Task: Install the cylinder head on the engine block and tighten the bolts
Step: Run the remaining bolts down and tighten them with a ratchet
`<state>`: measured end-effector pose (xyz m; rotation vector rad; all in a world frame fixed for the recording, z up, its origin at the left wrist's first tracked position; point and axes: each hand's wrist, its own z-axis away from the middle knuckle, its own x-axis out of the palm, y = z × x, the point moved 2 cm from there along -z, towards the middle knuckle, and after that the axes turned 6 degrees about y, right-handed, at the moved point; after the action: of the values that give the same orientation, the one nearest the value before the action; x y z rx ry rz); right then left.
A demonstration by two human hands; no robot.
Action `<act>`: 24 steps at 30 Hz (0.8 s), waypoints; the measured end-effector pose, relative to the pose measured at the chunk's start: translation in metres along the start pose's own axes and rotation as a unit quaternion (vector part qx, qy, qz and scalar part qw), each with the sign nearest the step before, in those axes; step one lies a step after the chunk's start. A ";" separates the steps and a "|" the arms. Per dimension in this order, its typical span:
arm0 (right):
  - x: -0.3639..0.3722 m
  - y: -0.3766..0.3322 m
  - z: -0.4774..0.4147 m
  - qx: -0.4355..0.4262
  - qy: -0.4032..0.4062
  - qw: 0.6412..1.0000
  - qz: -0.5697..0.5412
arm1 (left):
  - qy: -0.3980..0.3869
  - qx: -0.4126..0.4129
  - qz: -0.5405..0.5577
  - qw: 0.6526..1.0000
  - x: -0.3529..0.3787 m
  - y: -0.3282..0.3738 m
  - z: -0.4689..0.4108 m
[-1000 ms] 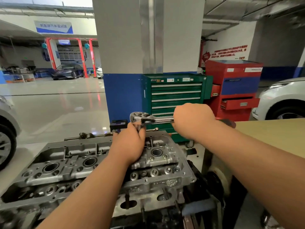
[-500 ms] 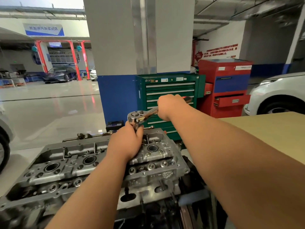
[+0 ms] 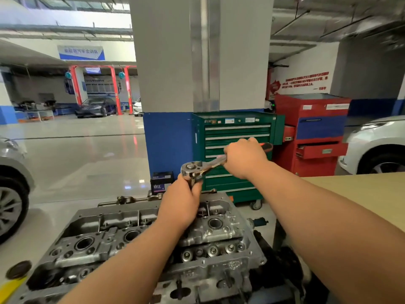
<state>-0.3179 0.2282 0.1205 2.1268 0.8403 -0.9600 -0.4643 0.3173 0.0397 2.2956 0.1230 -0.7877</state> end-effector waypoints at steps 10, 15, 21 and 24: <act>-0.003 0.069 0.054 0.055 -0.051 0.996 0.040 | -0.051 -0.010 0.116 0.992 0.049 0.037 0.006; -0.004 0.067 0.087 0.065 -0.096 0.992 0.042 | -0.066 0.017 0.093 0.993 0.050 0.035 0.009; -0.035 0.050 0.099 0.053 -0.063 0.994 0.075 | -0.062 0.018 0.125 0.990 0.047 0.033 0.010; -0.054 0.045 0.095 0.029 -0.028 0.994 0.097 | -0.043 0.006 0.168 0.985 0.044 0.034 0.010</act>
<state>-0.3487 0.1146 0.1274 2.1751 0.5721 -0.9472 -0.4235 0.2796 0.0293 2.2075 -0.3017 -0.7078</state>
